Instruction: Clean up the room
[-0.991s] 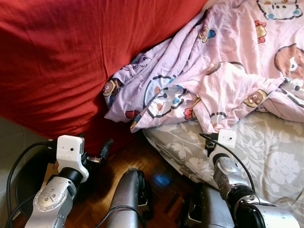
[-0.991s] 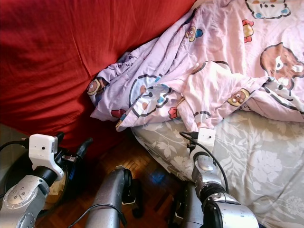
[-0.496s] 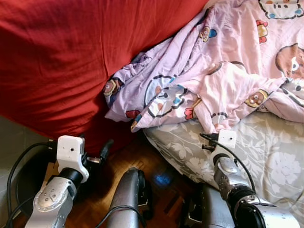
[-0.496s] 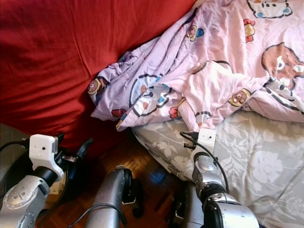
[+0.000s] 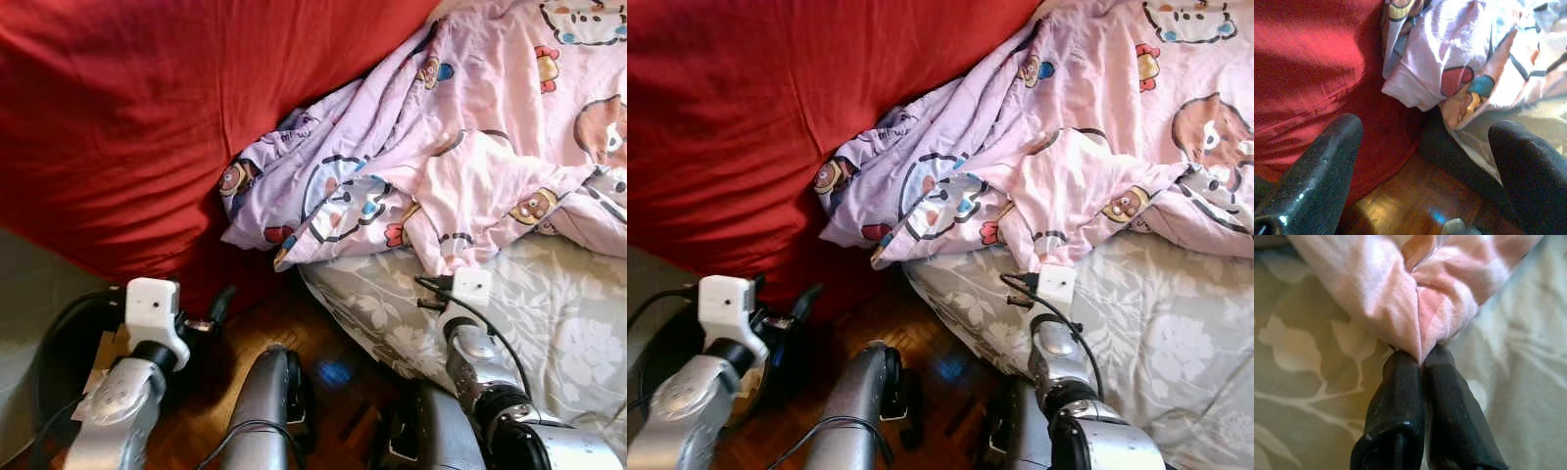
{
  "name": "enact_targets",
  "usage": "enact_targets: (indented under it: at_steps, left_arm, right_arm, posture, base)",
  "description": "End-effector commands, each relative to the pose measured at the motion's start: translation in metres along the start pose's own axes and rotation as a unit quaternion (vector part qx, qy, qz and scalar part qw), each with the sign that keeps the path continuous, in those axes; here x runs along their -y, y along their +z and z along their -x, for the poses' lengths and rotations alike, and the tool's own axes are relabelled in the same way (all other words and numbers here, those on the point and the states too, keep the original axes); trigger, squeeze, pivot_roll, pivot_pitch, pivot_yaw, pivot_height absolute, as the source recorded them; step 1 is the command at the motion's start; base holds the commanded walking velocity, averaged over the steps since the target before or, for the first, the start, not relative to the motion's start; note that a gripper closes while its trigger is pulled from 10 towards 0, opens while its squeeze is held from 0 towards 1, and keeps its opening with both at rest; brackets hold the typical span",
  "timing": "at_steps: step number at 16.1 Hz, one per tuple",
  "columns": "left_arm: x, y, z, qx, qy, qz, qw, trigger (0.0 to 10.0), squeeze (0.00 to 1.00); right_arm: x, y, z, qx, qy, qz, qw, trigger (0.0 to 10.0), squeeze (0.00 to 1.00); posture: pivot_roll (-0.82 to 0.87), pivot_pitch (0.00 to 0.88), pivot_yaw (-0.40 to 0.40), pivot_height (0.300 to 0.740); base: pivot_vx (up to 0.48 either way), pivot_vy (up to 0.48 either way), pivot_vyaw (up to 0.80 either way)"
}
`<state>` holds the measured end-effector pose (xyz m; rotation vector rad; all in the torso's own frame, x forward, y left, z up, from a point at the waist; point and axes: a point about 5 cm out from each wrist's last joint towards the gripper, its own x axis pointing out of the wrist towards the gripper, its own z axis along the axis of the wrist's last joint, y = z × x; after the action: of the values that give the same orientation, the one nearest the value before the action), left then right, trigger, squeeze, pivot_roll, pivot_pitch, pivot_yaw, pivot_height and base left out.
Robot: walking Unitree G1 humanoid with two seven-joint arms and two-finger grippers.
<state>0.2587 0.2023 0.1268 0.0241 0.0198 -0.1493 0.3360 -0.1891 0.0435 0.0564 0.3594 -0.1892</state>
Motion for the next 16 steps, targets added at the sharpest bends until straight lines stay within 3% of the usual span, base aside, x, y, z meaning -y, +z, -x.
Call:
enact_targets:
  at_steps: [1,6,7,8,12,16]
  left_arm:
    - [-0.002,-0.016,-0.004,-0.02,0.011,0.006,1.0,10.0,0.0]
    - [0.0,-0.044,-0.035,-0.044,0.014,0.017,0.999,10.0,0.0]
    - [0.0,-0.044,-0.042,-0.038,0.015,0.016,0.999,10.0,0.0]
    - [0.0,-0.044,-0.046,-0.035,0.018,0.016,0.999,10.0,0.0]
    - [0.001,-0.057,-0.059,-0.042,0.025,0.022,0.999,10.0,0.0]
    - [0.0,-0.075,-0.057,-0.071,0.043,0.03,0.996,10.0,0.0]
  right_arm:
    - [0.007,-0.015,0.005,-0.006,-0.006,0.002,1.0,0.0,0.0]
    - [0.019,-0.02,0.011,0.027,-0.014,0.001,1.0,0.0,0.0]
    - [0.024,-0.023,0.015,0.045,-0.018,0.002,0.999,2.1,0.0]
    - [0.027,-0.024,0.017,0.052,-0.021,0.0,0.998,9.9,0.0]
    - [0.028,-0.029,0.025,0.082,-0.008,-0.015,0.996,10.0,0.0]
    - [0.036,-0.037,0.028,0.069,-0.028,-0.022,0.997,10.0,0.0]
  posture:
    - [0.22,0.26,0.033,0.641]
    - [0.12,0.108,0.015,0.641]
    - [0.11,0.082,0.01,0.641]
    - [0.09,0.071,0.008,0.641]
    - [0.05,0.017,0.002,0.651]
    - [0.03,0.0,0.002,0.701]
  base:
    - [0.0,0.0,0.0]
    - [0.0,0.0,0.0]
    - [0.0,0.0,0.0]
    - [0.0,0.0,0.0]
    - [0.0,0.0,0.0]
    - [0.0,0.0,0.0]
